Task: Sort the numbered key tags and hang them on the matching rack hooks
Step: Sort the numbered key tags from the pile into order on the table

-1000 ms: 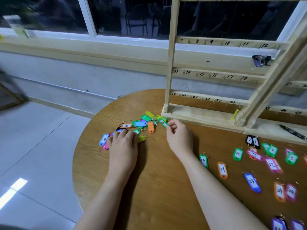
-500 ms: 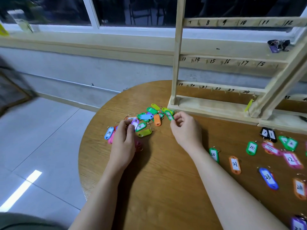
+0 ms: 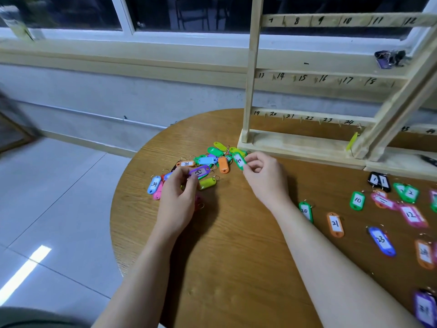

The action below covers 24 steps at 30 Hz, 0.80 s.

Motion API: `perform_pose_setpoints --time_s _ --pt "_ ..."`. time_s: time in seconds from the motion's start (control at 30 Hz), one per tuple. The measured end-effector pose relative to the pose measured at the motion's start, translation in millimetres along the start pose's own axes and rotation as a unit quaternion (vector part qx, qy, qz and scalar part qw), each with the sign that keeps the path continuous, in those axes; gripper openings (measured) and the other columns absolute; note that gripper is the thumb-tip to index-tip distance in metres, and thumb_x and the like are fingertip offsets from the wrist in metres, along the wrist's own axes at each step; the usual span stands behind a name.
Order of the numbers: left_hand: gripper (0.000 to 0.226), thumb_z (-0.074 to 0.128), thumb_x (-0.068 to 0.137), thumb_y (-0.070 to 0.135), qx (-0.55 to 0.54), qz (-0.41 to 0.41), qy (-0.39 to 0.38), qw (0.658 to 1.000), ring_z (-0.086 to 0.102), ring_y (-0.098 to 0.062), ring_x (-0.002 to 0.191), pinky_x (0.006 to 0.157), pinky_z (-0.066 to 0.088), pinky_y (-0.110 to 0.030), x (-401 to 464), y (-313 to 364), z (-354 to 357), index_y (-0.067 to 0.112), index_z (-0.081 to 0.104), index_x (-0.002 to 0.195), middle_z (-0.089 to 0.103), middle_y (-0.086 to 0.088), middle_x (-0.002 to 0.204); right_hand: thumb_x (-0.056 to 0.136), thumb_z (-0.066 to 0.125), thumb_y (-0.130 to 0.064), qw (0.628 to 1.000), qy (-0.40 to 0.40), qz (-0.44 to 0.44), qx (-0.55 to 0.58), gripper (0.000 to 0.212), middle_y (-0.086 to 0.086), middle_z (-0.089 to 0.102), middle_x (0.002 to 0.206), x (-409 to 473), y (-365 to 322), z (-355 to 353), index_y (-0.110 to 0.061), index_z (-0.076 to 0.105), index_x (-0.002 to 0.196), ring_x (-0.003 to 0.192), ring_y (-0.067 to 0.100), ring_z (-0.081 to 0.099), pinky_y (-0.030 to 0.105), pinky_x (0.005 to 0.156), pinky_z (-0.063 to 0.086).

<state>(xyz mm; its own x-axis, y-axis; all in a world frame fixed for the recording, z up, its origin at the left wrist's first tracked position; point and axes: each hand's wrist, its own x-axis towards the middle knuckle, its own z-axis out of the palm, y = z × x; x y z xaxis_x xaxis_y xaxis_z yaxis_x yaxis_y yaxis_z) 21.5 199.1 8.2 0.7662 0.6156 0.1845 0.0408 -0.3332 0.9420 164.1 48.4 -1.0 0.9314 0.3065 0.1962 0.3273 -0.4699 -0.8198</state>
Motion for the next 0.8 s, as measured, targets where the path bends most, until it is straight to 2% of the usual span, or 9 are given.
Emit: perform_pose_setpoints --time_s 0.1,0.27,0.37,0.43,0.5,0.6,0.67,0.7,0.8 --pt "0.017 0.054 0.103 0.021 0.03 0.025 0.016 0.999 0.054 -0.011 0.065 0.063 0.049 -0.039 0 3 0 0.016 0.062 0.088 0.064 -0.005 0.079 0.092 0.071 -0.02 1.0 -0.007 0.004 0.021 0.009 -0.018 0.072 0.088 1 -3 -1 -0.024 0.073 0.1 0.085 0.004 0.069 0.032 0.076 0.06" --pt "0.013 0.057 0.1 0.024 0.023 0.056 0.04 0.997 0.06 -0.027 0.063 0.055 0.052 -0.04 -6 2 -1 0.016 0.066 0.094 0.063 -0.012 0.077 0.094 0.069 -0.014 0.991 0.003 0.057 0.124 0.006 -0.009 0.073 0.084 -12 -15 -21 -0.02 0.068 0.092 0.069 0.002 0.066 0.029 0.072 0.058" --pt "0.013 0.061 0.099 0.016 0.069 0.11 0.025 0.991 0.052 -0.006 0.06 0.056 0.04 -0.015 -14 12 0 0.009 0.069 0.093 0.064 -0.007 0.074 0.095 0.069 -0.017 0.987 0.007 0.058 0.148 0.01 -0.008 0.074 0.083 -26 -22 -47 -0.022 0.068 0.086 0.063 -0.003 0.062 0.022 0.067 0.052" --pt "0.013 0.061 0.1 0.016 0.09 0.144 0.01 0.985 0.049 -0.005 0.065 0.061 0.036 -0.016 -17 18 3 0.013 0.068 0.09 0.061 0.006 0.075 0.092 0.072 -0.017 0.989 0.02 0.048 0.14 0.012 -0.01 0.07 0.08 -35 -28 -70 -0.024 0.068 0.083 0.065 -0.002 0.059 0.017 0.067 0.048" --pt "0.014 0.06 0.1 0.016 0.122 0.178 -0.003 0.976 0.049 -0.002 0.071 0.067 0.035 -0.016 -21 23 6 0.021 0.064 0.088 0.055 0.016 0.078 0.091 0.073 -0.016 0.99 0.024 0.055 0.126 0.017 -0.017 0.065 0.073 -48 -33 -96 -0.027 0.068 0.079 0.059 -0.009 0.055 0.013 0.063 0.043" --pt "0.013 0.06 0.1 0.019 0.132 0.205 -0.029 0.969 0.051 0.002 0.075 0.069 0.034 -0.013 -36 34 15 0.019 0.069 0.09 0.057 0.018 0.081 0.09 0.072 -0.017 0.992 0.0 0.092 0.086 0.016 -0.018 0.056 0.051 -77 -33 -134 -0.025 0.071 0.076 0.048 -0.001 0.047 0.021 0.056 0.037" --pt "0.012 0.061 0.1 0.02 0.123 0.212 -0.06 0.968 0.052 0.003 0.074 0.068 0.035 -0.012 -50 48 21 0.016 0.072 0.097 0.06 0.018 0.083 0.089 0.071 -0.018 0.991 -0.023 0.118 0.055 0.013 -0.008 0.062 0.059 -102 -30 -155 -0.021 0.073 0.077 0.053 0.01 0.047 0.025 0.054 0.038" --pt "0.011 0.062 0.1 0.019 0.114 0.217 -0.078 0.966 0.052 0.003 0.072 0.067 0.036 -0.012 -57 56 23 0.015 0.073 0.099 0.061 0.018 0.082 0.088 0.07 -0.016 0.99 -0.027 0.129 0.051 0.012 -0.002 0.065 0.064 -116 -27 -163 -0.018 0.074 0.078 0.053 0.011 0.048 0.025 0.052 0.038" --pt "0.011 0.067 0.097 0.019 0.085 0.232 -0.123 0.961 0.052 -0.003 0.071 0.066 0.037 -0.012 -74 76 31 0.012 0.073 0.103 0.062 0.016 0.081 0.088 0.069 -0.01 0.986 -0.011 0.154 0.066 0.009 -0.001 0.068 0.063 -163 -18 -181 -0.011 0.074 0.081 0.045 0.0 0.049 0.017 0.05 0.037"
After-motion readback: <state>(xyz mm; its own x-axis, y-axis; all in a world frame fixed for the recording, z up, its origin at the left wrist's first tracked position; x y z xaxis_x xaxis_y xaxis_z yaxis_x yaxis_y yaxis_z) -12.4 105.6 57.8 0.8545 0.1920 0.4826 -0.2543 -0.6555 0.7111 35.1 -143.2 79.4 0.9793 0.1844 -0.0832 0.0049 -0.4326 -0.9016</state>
